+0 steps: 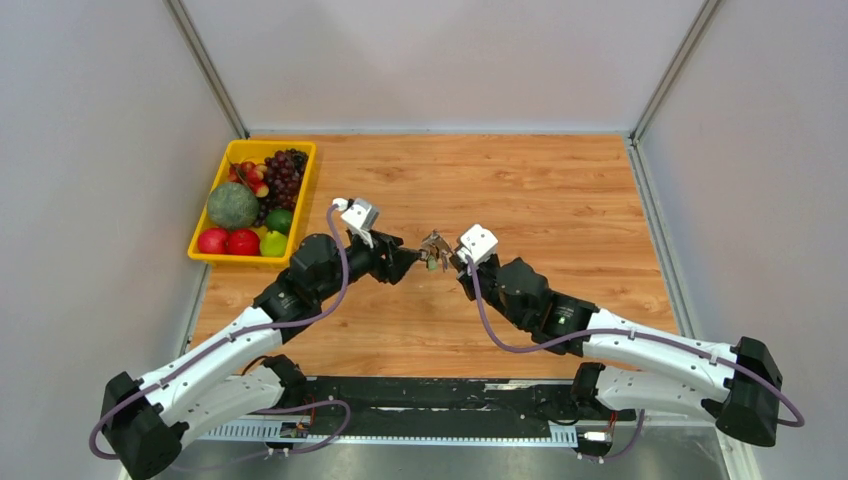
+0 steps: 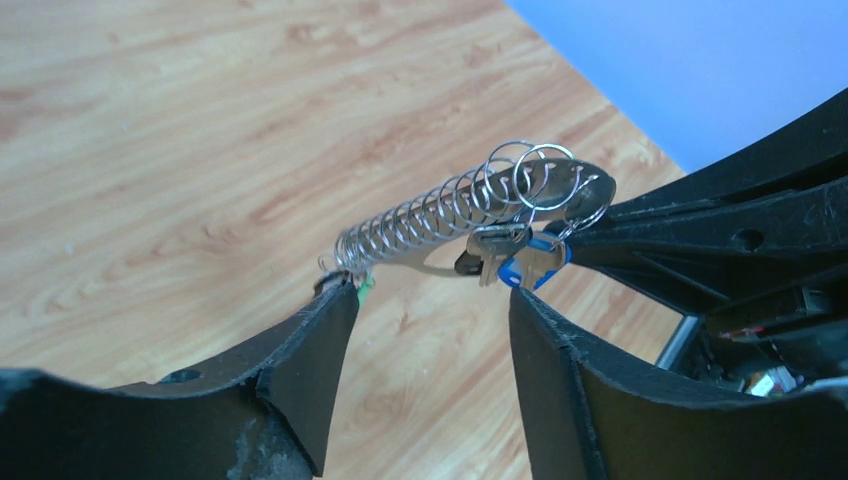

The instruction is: Remove the keys from the keyring

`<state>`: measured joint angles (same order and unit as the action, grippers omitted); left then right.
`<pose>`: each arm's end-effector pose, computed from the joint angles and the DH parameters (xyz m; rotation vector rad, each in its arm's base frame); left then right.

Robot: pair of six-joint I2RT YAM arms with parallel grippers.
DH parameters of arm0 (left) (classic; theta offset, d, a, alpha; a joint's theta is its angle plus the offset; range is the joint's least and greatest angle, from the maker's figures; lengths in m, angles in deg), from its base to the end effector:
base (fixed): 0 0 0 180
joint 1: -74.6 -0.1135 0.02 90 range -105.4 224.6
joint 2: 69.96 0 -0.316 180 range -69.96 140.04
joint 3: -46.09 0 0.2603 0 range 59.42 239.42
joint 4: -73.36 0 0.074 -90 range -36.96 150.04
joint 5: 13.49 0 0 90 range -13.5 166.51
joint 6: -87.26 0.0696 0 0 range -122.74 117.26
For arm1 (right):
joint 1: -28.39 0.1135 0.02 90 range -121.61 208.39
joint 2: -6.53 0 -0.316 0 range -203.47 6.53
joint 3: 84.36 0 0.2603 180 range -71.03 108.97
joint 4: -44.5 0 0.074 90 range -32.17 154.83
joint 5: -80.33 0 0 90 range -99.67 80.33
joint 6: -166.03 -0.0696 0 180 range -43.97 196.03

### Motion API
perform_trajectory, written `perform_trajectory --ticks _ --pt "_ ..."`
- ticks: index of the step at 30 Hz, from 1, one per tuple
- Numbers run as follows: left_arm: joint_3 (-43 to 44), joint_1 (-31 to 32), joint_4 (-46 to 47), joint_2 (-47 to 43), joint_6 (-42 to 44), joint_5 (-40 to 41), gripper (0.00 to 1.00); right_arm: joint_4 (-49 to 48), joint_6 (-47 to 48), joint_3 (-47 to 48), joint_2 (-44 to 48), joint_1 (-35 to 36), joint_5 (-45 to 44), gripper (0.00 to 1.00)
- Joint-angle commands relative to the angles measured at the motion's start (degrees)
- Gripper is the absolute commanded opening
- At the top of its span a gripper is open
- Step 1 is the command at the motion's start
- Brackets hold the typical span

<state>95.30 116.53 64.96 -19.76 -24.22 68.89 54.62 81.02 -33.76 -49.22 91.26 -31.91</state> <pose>0.1568 -0.1532 0.3285 0.4248 1.7752 -0.9156 0.1306 0.1971 0.3149 -0.7855 1.6547 0.3577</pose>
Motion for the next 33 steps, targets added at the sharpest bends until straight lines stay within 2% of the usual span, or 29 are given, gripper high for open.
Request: perform_trajectory --ticks 1,7,10,13,16,17,19,20,21,23,24,28,33 --pt "-0.07 1.31 7.22 -1.83 0.66 4.53 0.64 -0.79 -1.72 6.06 -0.6 0.18 -1.87 0.0" --pt "-1.41 5.47 11.19 -2.13 4.52 9.47 0.64 1.24 -2.64 10.2 -2.39 0.19 -4.54 0.0" --pt "-2.51 7.15 12.55 -3.01 5.9 12.16 0.65 1.05 0.95 11.4 -3.45 0.15 -7.76 0.0" --pt "-3.78 7.29 13.78 -4.82 5.84 14.02 0.66 -4.48 11.31 10.97 -5.38 0.23 -11.8 0.0" --pt "-4.73 7.36 13.82 -7.18 6.08 14.79 0.67 -16.22 22.07 8.82 -7.14 0.17 -16.41 0.0" --pt "-4.95 7.37 13.63 -7.8 6.04 15.15 0.67 -21.33 26.71 7.69 -7.47 0.22 -16.32 0.03" --pt "-5.49 7.37 12.95 -8.59 5.89 15.36 0.67 -30.3 37.61 4.64 -7.77 0.17 -11.85 0.15" --pt "-5.66 7.37 12.68 -8.87 5.73 15.57 0.67 -34.98 45.73 2.32 -8.06 0.19 -9.85 0.12" --pt "-6.13 7.35 12.58 -9.39 5.72 15.96 0.67 -39.36 51.25 1.01 -8.58 0.16 -8.07 0.02" --pt "-6.84 7.36 12.61 -9.94 5.83 16.43 0.67 -45.64 58.48 0.96 -10.15 -0.2 -6.45 0.0" --pt "-7.03 7.37 12.86 -10.07 5.87 16.7 0.67 -45.26 60.0 2.45 -10.73 -0.55 -5.51 0.0" --pt "-7.17 7.37 13.57 -10.12 6.46 17.1 0.67 -33.0 59.16 10.09 -11.75 -1.41 -0.07 0.0" --pt "-7.27 7.33 13.89 -9.86 6.9 18.26 0.68 -30.75 56.78 12.3 -10.97 -1.69 3.48 0.0"
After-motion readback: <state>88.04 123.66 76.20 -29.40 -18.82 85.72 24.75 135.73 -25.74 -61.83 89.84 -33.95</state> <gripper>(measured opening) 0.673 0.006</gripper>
